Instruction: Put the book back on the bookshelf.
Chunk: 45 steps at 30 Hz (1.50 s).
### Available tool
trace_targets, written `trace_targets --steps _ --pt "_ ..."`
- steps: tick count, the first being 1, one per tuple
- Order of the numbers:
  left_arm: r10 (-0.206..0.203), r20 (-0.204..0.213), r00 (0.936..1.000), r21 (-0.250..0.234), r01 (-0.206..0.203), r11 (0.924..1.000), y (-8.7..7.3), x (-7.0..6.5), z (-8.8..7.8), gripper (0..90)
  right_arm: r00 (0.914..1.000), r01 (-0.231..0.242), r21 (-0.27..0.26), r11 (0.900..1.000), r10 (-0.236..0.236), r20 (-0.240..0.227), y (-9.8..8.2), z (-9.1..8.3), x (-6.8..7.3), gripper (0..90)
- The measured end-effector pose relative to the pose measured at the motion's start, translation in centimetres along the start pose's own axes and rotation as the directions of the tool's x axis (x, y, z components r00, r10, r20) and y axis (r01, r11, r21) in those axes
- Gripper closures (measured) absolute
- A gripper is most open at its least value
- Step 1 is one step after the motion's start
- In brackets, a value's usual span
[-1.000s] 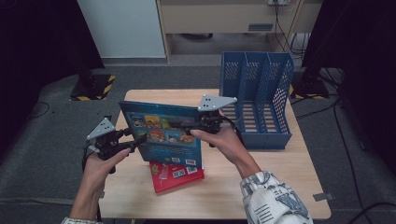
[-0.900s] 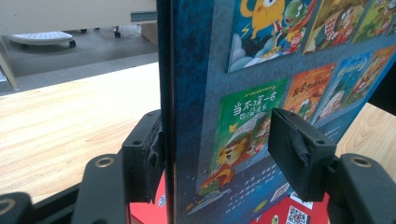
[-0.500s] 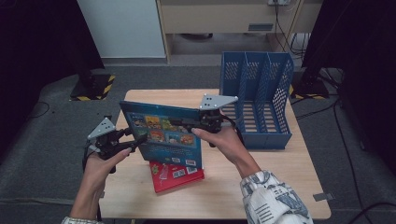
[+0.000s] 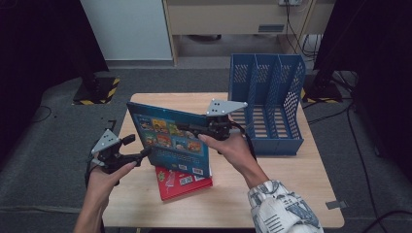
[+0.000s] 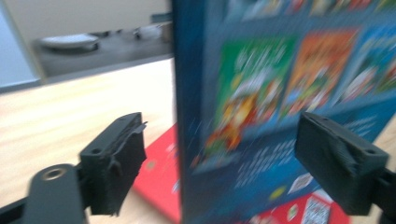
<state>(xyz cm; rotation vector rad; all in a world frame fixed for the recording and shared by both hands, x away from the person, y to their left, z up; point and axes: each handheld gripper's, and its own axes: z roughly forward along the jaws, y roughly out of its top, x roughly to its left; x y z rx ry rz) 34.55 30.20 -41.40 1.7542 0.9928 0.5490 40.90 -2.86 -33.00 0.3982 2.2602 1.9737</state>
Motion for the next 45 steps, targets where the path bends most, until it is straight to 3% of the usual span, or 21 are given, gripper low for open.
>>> trace_targets --steps 3,5,11,14,20,24,45 --pt "0.0 -0.051 0.9987 0.059 0.003 0.9982 -2.3 0.7 0.4 10.4 0.9998 0.0 -0.002 1.0 0.0 0.021 0.1 0.1 0.3 83.1" --pt "-0.036 -0.041 0.9985 0.082 0.04 0.9958 -3.9 1.5 0.9 8.9 0.9994 0.003 -0.003 1.0 -0.003 0.035 0.1 0.2 0.5 83.1" --pt "-0.047 -0.065 0.9968 0.141 0.056 0.9884 -6.1 2.6 1.6 4.7 0.9976 -0.009 -0.012 1.0 0.01 0.068 0.2 0.4 0.6 83.3" --pt "-0.069 -0.081 0.9944 0.135 0.079 0.9876 -6.6 3.1 1.4 4.7 0.9963 -0.01 -0.018 1.0 0.012 0.085 0.4 0.3 0.7 83.3" --pt "-0.054 -0.102 0.9933 0.164 0.07 0.984 -7.2 3.4 1.6 5.1 0.993 -0.015 -0.024 1.0 0.018 0.116 0.6 0.0 0.6 83.4" --pt "-0.063 -0.121 0.9907 0.156 0.082 0.9843 -7.3 3.6 1.5 5.5 0.9901 -0.022 -0.028 0.999 0.026 0.138 0.7 -0.3 0.4 83.4" --pt "-0.054 -0.14 0.9886 0.174 0.078 0.9816 -7.6 3.9 1.6 6.2 0.9775 -0.021 -0.054 0.998 0.032 0.209 1.5 -1.8 -0.4 83.4"
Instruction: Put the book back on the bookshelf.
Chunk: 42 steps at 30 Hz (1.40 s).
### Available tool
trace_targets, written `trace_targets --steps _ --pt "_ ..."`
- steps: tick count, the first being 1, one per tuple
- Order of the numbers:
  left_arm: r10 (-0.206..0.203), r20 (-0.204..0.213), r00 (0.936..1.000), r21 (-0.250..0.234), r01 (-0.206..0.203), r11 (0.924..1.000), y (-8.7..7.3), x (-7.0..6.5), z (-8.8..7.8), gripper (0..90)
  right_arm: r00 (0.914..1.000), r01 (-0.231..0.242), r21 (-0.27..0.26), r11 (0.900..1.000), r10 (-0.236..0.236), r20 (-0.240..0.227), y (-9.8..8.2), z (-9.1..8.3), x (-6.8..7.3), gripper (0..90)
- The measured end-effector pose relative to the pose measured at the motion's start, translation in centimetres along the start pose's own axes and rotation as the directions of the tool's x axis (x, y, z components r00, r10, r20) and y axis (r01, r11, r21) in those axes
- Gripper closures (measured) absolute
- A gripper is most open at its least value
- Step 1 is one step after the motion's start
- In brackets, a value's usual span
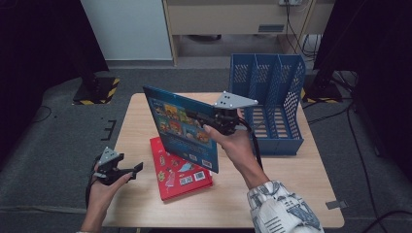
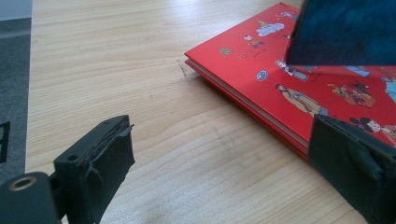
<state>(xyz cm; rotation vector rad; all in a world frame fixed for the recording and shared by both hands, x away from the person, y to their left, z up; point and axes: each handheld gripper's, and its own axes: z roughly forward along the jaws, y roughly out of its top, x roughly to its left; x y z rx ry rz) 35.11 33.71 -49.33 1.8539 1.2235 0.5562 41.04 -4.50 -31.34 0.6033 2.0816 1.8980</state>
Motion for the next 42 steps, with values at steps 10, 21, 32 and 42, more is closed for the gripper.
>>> trace_targets --steps 10,21,32,42 --pt "0.001 -0.025 0.9997 0.022 0.0 0.9997 -0.2 0.2 0.3 5.8 0.9985 0.002 -0.02 1.0 -0.001 0.054 0.9 -0.8 -0.6 83.4" --pt "-0.01 -0.044 0.999 0.041 0.011 0.9991 -0.5 0.6 0.4 5.3 0.9942 -0.003 -0.022 1.0 0.005 0.107 1.4 -1.2 -1.3 83.3" --pt "-0.007 -0.053 0.9986 0.059 0.01 0.9982 -0.6 0.6 0.6 5.3 0.9872 -0.012 -0.047 0.999 0.019 0.158 2.4 -1.9 -1.8 83.3" --pt "-0.008 -0.055 0.9985 0.064 0.011 0.9979 -0.7 0.7 0.6 5.3 0.9795 -0.027 -0.048 0.998 0.036 0.198 2.4 -2.1 -2.8 83.3"
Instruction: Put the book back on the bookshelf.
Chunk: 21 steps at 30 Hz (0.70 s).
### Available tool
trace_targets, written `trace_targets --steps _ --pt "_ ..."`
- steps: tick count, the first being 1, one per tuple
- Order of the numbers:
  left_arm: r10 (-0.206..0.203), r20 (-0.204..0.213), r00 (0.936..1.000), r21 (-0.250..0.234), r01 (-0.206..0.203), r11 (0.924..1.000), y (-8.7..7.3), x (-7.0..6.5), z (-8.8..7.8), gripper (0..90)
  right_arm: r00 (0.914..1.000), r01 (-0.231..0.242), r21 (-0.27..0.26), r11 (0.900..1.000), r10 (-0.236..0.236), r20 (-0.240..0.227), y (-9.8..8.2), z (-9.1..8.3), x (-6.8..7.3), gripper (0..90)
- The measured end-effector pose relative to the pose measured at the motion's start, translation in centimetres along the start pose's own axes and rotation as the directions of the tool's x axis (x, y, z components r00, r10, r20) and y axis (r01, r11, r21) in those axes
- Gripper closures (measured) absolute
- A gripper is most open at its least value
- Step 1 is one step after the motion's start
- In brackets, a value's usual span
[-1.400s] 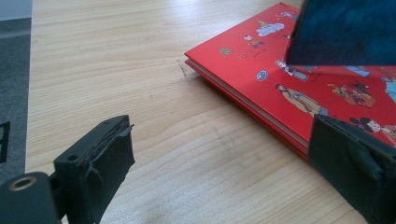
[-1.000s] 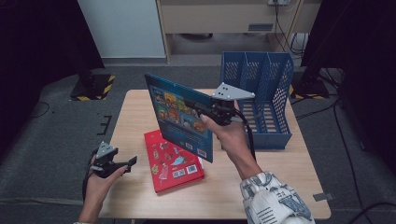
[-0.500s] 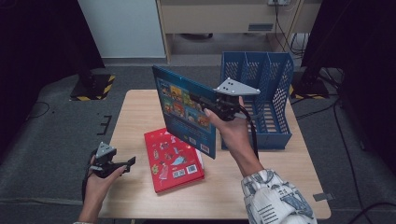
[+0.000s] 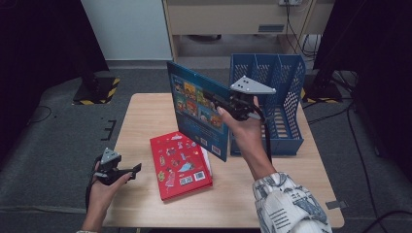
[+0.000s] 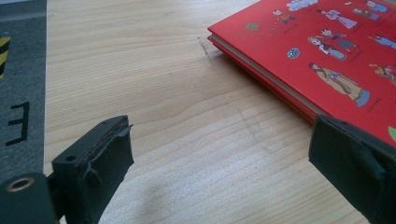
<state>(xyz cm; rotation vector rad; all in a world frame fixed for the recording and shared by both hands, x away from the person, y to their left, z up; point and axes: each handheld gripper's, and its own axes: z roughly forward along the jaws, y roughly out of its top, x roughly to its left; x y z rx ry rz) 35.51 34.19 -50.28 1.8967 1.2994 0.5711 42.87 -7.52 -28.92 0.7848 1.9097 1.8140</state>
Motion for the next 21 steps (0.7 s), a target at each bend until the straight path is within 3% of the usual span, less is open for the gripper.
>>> trace_targets --steps 21 --pt "0.002 -0.005 1.0 0.004 -0.002 1.0 0.0 0.0 0.0 5.5 0.999 -0.025 -0.037 0.999 0.026 0.036 1.5 -0.9 -0.3 83.3"
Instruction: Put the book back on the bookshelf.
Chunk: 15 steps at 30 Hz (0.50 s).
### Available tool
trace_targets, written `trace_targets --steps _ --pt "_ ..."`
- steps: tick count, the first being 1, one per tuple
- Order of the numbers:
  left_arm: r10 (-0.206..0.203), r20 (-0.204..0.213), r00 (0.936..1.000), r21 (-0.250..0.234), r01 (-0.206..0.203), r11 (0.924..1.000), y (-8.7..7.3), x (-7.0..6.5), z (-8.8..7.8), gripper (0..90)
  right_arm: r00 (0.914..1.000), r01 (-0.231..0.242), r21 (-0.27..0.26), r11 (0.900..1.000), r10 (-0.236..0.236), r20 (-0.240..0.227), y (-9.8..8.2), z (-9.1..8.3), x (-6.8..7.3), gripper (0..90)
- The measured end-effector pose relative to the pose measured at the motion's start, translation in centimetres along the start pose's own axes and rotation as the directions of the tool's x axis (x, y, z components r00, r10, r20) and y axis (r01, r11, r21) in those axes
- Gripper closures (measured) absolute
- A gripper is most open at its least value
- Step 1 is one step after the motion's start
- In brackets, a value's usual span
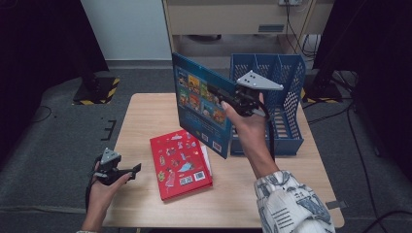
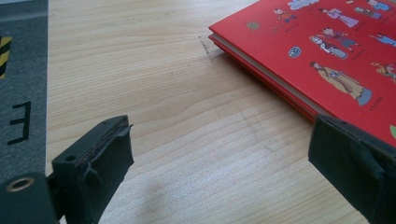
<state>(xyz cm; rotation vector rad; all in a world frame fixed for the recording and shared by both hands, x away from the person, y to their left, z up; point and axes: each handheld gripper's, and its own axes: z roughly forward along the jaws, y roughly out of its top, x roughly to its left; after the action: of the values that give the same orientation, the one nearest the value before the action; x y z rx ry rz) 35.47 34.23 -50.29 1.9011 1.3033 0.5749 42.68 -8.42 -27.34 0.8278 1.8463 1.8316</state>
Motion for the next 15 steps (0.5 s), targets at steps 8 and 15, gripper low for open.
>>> trace_targets --steps 8,15 --pt "-0.002 -0.004 1.0 0.001 0.002 1.0 -0.1 0.1 -0.1 5.5 0.9989 -0.012 -0.009 1.0 0.012 0.046 1.2 -0.9 -0.4 83.3" --pt "0.0 -0.003 1.0 0.001 0.0 1.0 -0.1 0.1 0.0 5.5 0.996 -0.019 -0.015 1.0 0.02 0.087 2.2 -2.3 -1.1 83.3"
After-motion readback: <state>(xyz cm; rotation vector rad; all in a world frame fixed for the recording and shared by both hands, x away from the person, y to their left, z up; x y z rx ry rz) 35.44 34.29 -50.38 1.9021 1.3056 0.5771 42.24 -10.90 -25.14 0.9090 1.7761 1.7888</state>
